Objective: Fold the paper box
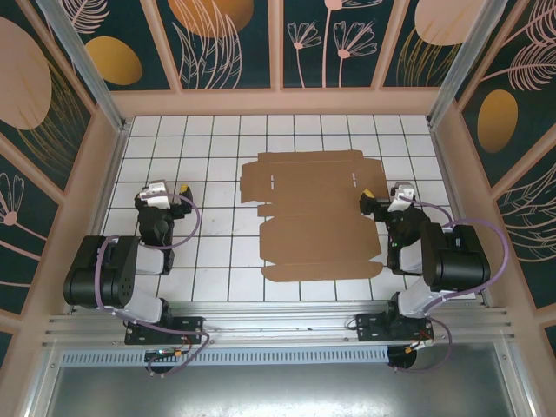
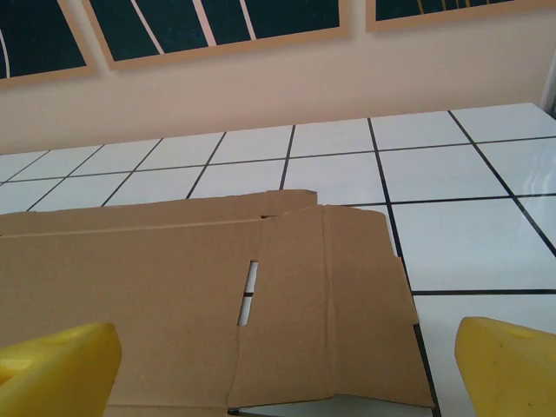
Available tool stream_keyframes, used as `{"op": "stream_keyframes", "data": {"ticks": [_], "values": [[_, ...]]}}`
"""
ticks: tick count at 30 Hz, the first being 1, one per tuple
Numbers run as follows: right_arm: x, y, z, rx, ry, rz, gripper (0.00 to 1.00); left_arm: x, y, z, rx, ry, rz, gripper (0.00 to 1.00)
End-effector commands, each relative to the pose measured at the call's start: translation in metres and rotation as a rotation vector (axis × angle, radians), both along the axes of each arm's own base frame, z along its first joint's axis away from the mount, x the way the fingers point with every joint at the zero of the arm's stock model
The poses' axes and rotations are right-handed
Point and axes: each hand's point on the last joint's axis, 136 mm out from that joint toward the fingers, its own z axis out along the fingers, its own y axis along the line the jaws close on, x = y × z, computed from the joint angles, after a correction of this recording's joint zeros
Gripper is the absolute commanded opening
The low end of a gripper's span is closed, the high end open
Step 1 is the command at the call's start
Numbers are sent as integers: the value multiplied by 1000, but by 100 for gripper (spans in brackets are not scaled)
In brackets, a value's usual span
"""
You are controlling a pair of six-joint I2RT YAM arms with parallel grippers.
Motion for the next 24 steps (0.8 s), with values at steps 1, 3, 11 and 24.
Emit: {"op": "stream_keyframes", "data": {"ticks": [1,3,11,24], "values": [[4,-2,13,-12,-42,-10,99,3,-1,8,-4,-28,-12,99],[4,-1,13,-13,-43,-9,99,3,0,8,-3,-28,-11,99],[4,-2,13,-13,-44,-10,99,3,-1,8,-4,-27,-11,99],[3,-3,14,3,-45,5,99,2,0,8,-4,-30,-10,99]]}}
